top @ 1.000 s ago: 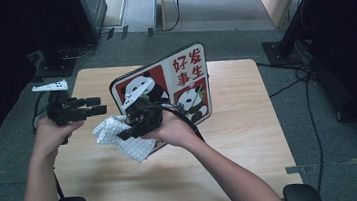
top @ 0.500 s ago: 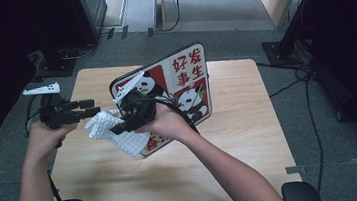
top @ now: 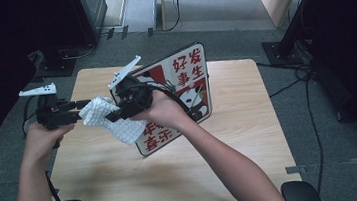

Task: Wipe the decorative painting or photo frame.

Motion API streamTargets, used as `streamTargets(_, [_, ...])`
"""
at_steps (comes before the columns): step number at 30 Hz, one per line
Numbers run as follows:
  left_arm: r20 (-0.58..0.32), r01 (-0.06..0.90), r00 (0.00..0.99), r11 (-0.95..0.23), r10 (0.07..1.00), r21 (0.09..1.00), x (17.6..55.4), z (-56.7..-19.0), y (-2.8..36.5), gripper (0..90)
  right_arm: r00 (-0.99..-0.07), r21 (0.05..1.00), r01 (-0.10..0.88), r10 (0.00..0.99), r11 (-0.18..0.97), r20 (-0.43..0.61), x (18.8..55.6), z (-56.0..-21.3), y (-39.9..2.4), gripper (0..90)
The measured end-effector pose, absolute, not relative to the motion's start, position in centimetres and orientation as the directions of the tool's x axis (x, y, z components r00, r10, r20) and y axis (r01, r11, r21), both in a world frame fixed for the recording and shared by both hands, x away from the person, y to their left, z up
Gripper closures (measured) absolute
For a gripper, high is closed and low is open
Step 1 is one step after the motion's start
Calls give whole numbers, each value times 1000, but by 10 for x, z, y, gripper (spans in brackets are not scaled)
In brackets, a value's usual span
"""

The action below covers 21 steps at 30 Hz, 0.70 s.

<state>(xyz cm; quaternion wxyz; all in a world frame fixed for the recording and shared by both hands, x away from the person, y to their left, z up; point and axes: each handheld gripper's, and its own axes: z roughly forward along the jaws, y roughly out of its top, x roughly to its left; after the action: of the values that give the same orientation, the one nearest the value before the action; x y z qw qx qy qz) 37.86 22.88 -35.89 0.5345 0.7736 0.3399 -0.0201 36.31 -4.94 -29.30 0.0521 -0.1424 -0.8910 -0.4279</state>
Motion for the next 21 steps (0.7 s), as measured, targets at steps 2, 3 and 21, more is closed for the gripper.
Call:
streamTargets(2, [-395, 548, 767, -197, 506, 813, 379, -359, 229, 357, -952, 757, 303, 214, 579, 218, 365, -289, -49, 778])
streamTargets(3, [-396, 548, 767, -195, 505, 813, 379, -359, 229, 357, -950, 759, 310, 216, 573, 226, 366, -287, -49, 778])
streamTargets(21, [-391, 542, 772, -199, 501, 816, 379, -359, 228, 357, -916, 763, 391, 295, 515, 271, 379, -288, -68, 781])
